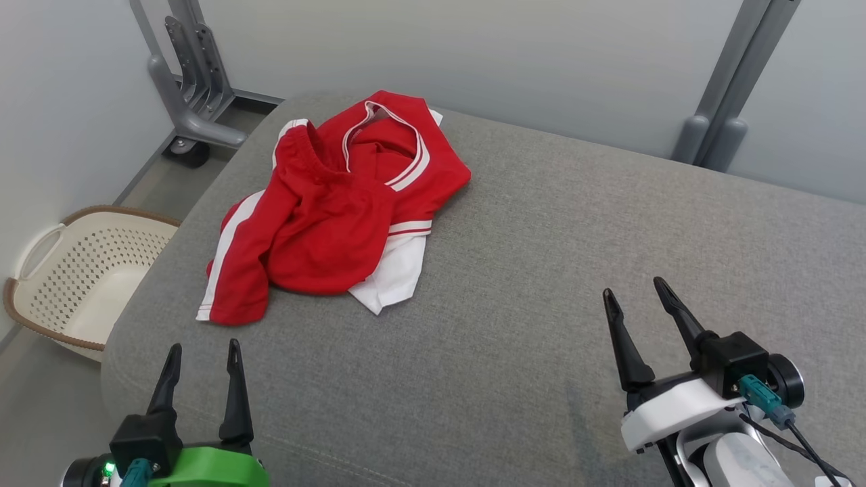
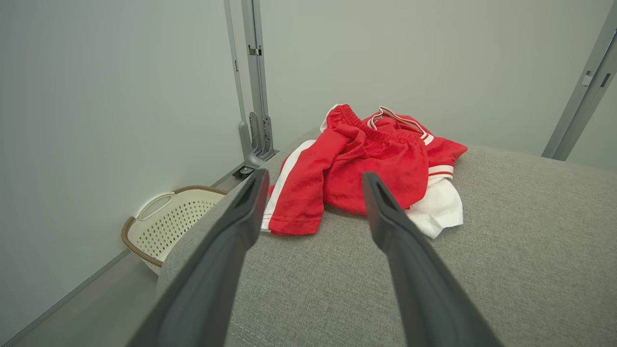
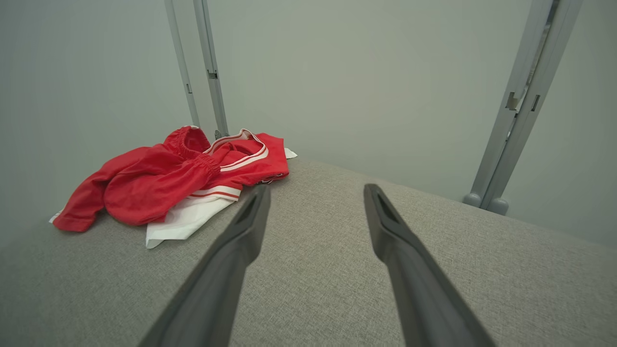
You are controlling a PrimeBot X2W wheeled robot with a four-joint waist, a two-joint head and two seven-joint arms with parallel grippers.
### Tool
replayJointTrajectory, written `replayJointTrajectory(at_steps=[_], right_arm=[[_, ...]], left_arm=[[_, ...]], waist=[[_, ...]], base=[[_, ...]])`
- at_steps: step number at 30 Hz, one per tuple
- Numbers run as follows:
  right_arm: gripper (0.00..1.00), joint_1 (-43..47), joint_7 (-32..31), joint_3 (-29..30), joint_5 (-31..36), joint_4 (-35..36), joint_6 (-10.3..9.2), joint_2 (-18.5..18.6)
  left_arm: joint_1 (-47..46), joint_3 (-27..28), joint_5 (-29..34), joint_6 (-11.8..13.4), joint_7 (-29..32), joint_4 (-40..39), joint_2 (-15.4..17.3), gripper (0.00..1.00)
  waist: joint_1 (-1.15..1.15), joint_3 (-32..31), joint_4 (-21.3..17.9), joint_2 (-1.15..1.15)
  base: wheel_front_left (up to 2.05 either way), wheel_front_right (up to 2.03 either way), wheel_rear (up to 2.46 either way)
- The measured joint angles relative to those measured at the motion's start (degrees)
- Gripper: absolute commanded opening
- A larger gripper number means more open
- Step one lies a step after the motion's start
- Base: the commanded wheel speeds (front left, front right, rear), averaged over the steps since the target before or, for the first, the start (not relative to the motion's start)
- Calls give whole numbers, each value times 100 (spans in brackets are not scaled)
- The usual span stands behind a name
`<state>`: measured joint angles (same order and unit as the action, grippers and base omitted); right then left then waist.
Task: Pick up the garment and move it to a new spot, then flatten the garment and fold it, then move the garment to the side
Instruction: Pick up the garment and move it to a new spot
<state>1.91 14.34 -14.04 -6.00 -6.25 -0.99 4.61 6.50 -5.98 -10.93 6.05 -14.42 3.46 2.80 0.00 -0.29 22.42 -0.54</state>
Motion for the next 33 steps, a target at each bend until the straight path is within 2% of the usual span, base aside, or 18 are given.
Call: replayJointTrajectory(at_steps=[4, 10, 14, 22, 33], right_arm=[[100, -7, 0, 8, 66, 15, 46, 112], [100, -160, 0, 33, 210, 92, 100, 287], [100, -469, 1, 26, 282, 183, 161, 353], [100, -949, 8, -40, 356, 285, 291, 457], [100, -1244, 5, -74, 453, 336, 350, 619]], left_arm=[[-206, 36, -359, -33, 1, 132, -4, 100], [-1099, 114, -425, -86, 109, 158, -16, 100], [-1714, 177, -463, -127, 394, 202, 10, 100], [-2700, 313, -698, -192, 1093, 762, 55, 100], [-3578, 534, -800, -92, 1539, 1603, 13, 100]], waist=[[0, 133, -75, 0], [0, 422, -187, 0], [0, 658, -262, 0], [0, 1150, -471, 0], [0, 1687, -849, 0]], base=[[0, 0, 0], [0, 0, 0], [0, 0, 0], [0, 0, 0], [0, 0, 0]])
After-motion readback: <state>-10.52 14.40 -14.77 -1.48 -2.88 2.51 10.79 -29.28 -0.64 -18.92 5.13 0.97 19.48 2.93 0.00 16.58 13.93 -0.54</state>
